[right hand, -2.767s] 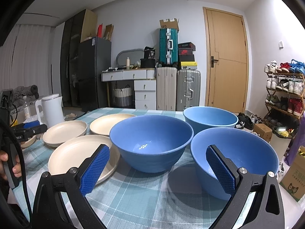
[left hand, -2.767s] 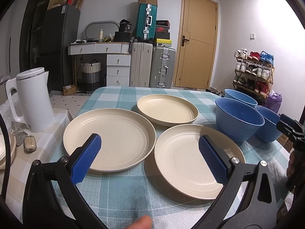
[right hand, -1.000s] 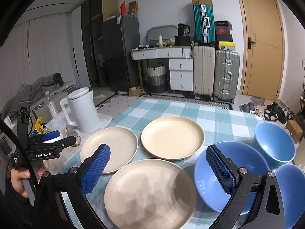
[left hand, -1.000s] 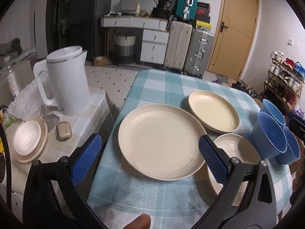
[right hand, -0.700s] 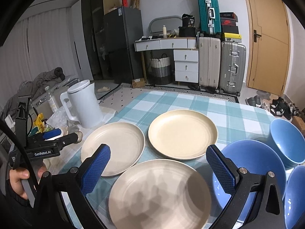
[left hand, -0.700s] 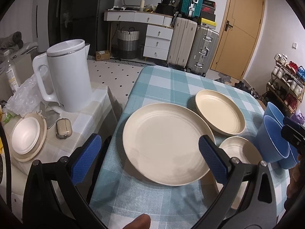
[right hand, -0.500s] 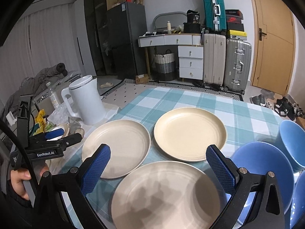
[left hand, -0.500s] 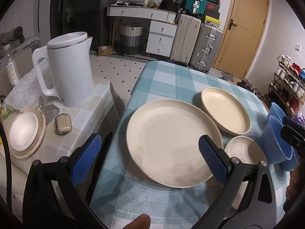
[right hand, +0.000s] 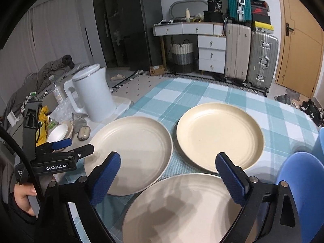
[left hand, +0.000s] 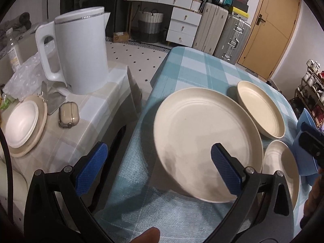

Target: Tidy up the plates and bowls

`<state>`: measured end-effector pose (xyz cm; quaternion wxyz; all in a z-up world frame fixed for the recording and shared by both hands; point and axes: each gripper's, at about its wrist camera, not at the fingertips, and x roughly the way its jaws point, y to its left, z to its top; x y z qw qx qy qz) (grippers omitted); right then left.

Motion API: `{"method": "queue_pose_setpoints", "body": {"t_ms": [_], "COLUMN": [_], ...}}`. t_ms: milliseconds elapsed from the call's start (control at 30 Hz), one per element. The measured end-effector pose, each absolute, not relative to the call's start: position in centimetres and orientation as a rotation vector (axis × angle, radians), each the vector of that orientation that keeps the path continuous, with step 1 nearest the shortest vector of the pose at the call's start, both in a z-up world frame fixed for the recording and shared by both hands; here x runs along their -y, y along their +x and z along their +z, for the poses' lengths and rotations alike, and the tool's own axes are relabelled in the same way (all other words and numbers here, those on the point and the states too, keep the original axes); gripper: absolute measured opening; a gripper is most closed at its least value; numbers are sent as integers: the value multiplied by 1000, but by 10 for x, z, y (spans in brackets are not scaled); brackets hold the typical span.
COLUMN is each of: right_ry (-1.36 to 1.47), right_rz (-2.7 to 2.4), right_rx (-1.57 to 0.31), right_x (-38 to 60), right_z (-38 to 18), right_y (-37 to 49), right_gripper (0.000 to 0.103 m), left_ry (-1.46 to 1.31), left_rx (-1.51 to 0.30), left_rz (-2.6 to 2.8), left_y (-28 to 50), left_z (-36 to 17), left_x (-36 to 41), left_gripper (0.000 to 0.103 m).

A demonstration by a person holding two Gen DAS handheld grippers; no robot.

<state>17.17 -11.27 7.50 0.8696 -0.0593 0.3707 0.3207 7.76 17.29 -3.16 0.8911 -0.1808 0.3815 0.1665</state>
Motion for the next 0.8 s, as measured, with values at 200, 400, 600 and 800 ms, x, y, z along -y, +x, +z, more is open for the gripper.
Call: {"method": "queue_pose_setpoints", "body": {"t_ms": [200, 400, 600, 800], "right_ry": [-135, -135, -118, -132], "right_rz": [683, 704, 714, 703], "right_rx": [-830, -876, -927, -954], "right_x": [98, 86, 73, 62], "right_z": [54, 37, 21, 8], "right_y": [182, 192, 205, 211], "right_gripper": [83, 78, 69, 53], "left_ry": [-392, -413, -415, -390], "left_rx": [-811, -838, -869, -868], "left_rz": [337, 325, 292, 307], "left_y": [79, 83, 89, 90], "left_z": [-41, -53, -62, -62], "left_x": [-179, -184, -180, -175], "left_gripper": [102, 96, 85, 80]}}
